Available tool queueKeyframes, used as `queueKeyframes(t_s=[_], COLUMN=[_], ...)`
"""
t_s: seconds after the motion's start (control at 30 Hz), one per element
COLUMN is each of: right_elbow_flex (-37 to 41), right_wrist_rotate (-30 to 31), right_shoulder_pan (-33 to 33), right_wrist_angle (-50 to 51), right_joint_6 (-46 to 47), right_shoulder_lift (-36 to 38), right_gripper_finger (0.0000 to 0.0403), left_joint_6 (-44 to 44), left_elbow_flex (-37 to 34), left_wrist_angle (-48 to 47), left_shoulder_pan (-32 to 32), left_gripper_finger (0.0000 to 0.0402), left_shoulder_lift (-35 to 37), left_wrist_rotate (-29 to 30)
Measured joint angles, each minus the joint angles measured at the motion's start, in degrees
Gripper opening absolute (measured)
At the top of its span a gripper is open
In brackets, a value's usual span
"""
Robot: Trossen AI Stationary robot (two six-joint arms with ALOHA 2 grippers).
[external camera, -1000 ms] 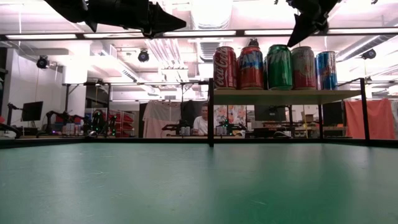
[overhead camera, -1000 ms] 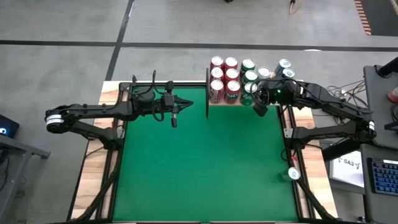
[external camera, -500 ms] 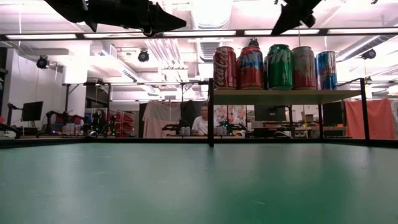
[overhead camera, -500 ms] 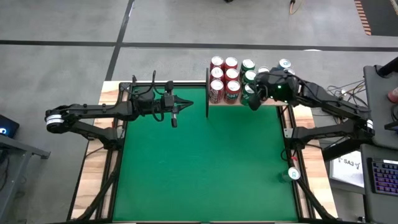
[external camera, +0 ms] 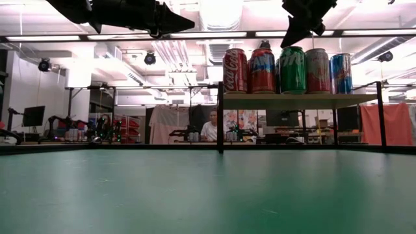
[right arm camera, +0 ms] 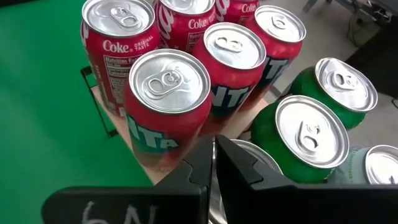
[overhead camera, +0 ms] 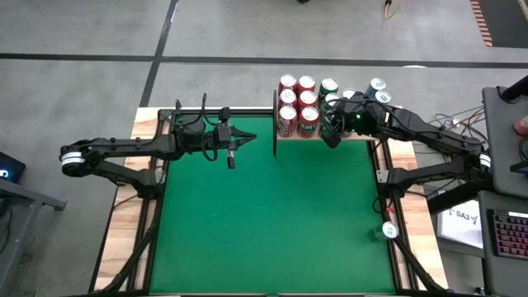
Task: Place canned beverage on shelf
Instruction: Put the green soda can on the shelf aligned with the other green soda cans
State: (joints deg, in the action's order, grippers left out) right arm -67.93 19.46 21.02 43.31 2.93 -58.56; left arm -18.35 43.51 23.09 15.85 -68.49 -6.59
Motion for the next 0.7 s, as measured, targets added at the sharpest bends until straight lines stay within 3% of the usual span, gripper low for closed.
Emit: queueKeyframes(t_s=[0.7], right_elbow_flex=[0.6], right_wrist_rotate=[-3.0], right_shoulder_pan=[0.0], right_wrist_angle=[0.0], right_joint_6=[-5.3], right_shoulder_lift=[0.0], right_gripper_finger=[0.0012], left_joint_6=[0.1], left_elbow_flex=[0.0], left_wrist_angle=[-0.3], left_shoulder_pan=[0.0], left_gripper_finger=[0.0], left_shoulder_lift=[0.0], left_wrist_rotate=[0.0])
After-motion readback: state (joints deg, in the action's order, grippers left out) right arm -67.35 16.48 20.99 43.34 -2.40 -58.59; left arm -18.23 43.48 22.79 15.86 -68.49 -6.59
